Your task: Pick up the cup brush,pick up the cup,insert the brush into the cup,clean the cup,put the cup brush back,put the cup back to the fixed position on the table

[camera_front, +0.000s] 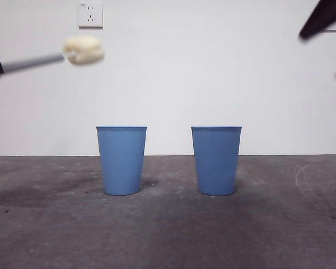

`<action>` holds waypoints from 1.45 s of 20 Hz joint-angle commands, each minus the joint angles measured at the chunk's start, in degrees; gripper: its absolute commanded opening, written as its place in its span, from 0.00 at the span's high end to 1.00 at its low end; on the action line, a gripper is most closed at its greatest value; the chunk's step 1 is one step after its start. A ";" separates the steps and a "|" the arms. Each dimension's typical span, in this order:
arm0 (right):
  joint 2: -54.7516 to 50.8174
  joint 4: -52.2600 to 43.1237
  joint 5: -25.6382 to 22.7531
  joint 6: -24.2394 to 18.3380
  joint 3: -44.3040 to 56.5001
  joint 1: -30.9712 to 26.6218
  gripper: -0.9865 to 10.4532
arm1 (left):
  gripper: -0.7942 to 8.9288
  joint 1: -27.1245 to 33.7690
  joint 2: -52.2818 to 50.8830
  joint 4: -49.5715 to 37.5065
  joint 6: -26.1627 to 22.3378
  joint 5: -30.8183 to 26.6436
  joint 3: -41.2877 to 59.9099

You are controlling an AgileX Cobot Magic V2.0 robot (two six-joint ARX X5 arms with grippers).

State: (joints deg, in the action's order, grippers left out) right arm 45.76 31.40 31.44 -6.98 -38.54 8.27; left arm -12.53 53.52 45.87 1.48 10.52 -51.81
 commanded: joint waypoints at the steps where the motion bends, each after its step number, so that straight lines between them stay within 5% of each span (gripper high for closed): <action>1: 1.68 -8.85 -0.76 6.14 4.87 2.14 0.37 | 0.93 0.13 -4.20 2.86 -0.68 0.46 -0.04; 4: 5.51 -20.76 -8.70 10.88 9.79 7.58 0.37 | 0.93 0.13 -8.26 7.02 -0.70 0.61 -0.04; 10: 17.20 -44.76 -23.50 9.84 16.83 18.51 0.37 | 0.93 0.13 -10.43 11.50 -1.33 3.02 -0.04; 21: 45.97 -79.78 -25.97 11.76 17.46 19.10 0.37 | 0.93 0.11 -10.40 13.18 -2.19 2.99 -0.04; 29: 56.48 -87.03 -26.34 11.98 12.28 19.17 0.37 | 0.93 0.11 -10.40 13.18 -2.86 2.99 -0.04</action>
State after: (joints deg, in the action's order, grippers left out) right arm 101.93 -55.40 5.30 4.32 -26.37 27.31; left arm -12.53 43.27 59.16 -0.45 13.13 -51.81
